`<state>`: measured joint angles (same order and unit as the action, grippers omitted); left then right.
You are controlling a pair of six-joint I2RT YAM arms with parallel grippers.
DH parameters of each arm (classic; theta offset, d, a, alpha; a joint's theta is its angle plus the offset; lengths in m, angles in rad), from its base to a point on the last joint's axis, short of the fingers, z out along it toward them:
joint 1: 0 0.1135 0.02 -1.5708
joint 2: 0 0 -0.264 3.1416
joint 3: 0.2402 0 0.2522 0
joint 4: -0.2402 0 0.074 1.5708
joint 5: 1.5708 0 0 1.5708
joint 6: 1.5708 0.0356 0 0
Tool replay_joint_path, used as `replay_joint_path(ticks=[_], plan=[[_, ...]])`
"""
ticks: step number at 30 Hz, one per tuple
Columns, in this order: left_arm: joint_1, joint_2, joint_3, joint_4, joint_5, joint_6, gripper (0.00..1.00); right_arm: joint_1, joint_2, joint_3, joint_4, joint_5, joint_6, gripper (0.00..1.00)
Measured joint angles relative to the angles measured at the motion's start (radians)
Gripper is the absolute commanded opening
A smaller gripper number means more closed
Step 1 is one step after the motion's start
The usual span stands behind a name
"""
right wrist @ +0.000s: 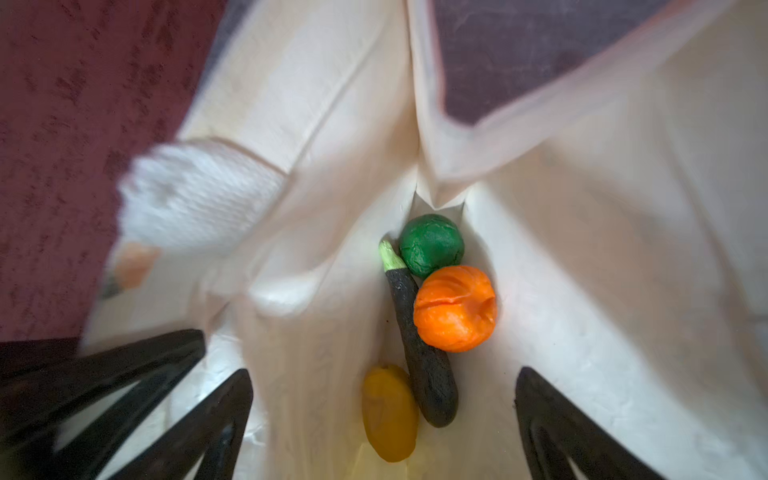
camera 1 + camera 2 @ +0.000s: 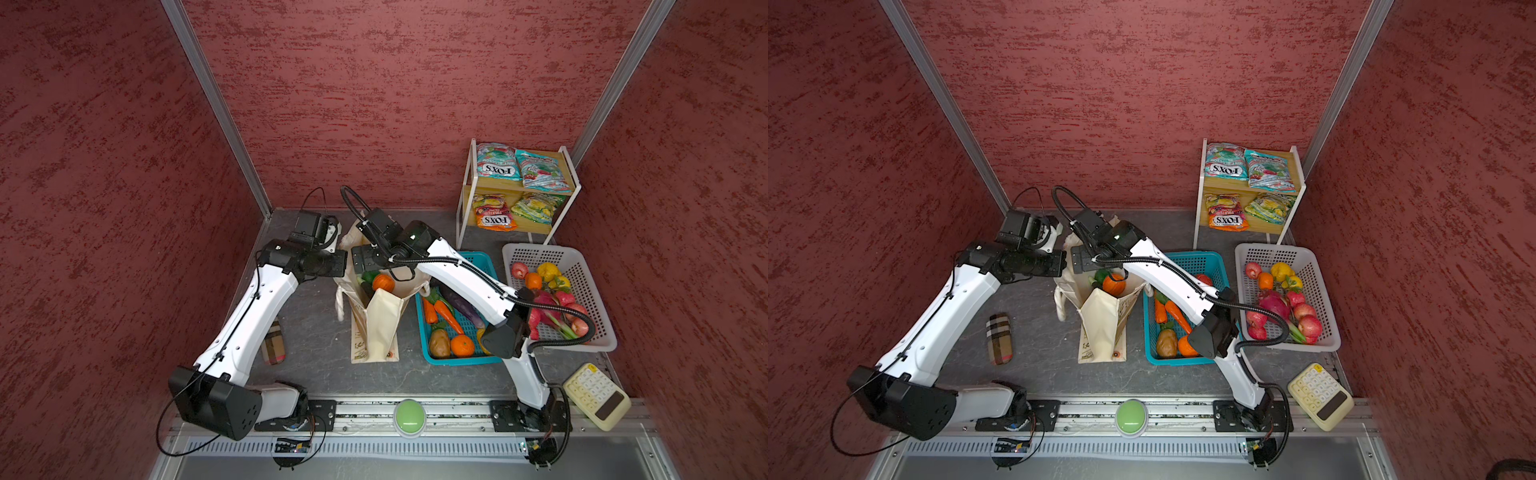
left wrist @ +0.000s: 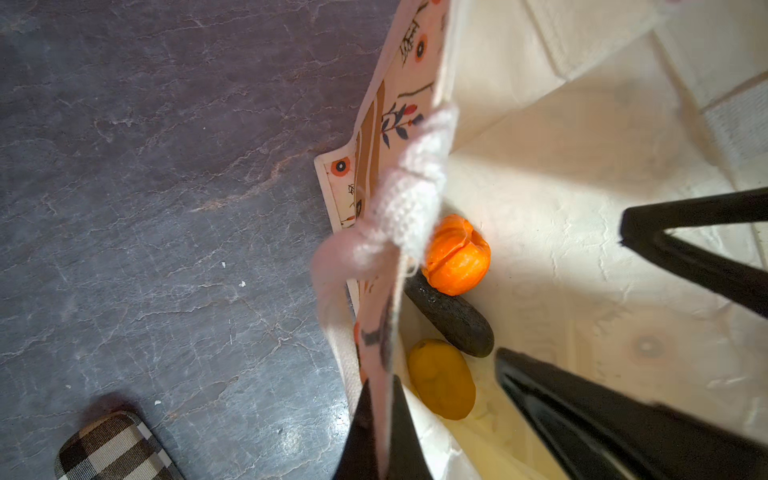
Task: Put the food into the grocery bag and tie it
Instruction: 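Withdraw the right gripper from the bag toward the white fruit basket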
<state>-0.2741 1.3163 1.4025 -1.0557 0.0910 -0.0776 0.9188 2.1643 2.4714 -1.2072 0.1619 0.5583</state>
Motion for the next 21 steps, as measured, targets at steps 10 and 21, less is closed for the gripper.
replay_joint_path(ticks=[10, 21], plan=[[0.030, 0.007, 0.013, -0.023, -0.011, 0.000, 0.00, 0.000, -0.239, 0.054, -0.018, 0.279, -0.072, 0.99], [0.040, 0.008, 0.013, -0.021, 0.006, 0.000, 0.00, -0.098, -0.476, -0.393, -0.095, 0.550, -0.079, 0.99]])
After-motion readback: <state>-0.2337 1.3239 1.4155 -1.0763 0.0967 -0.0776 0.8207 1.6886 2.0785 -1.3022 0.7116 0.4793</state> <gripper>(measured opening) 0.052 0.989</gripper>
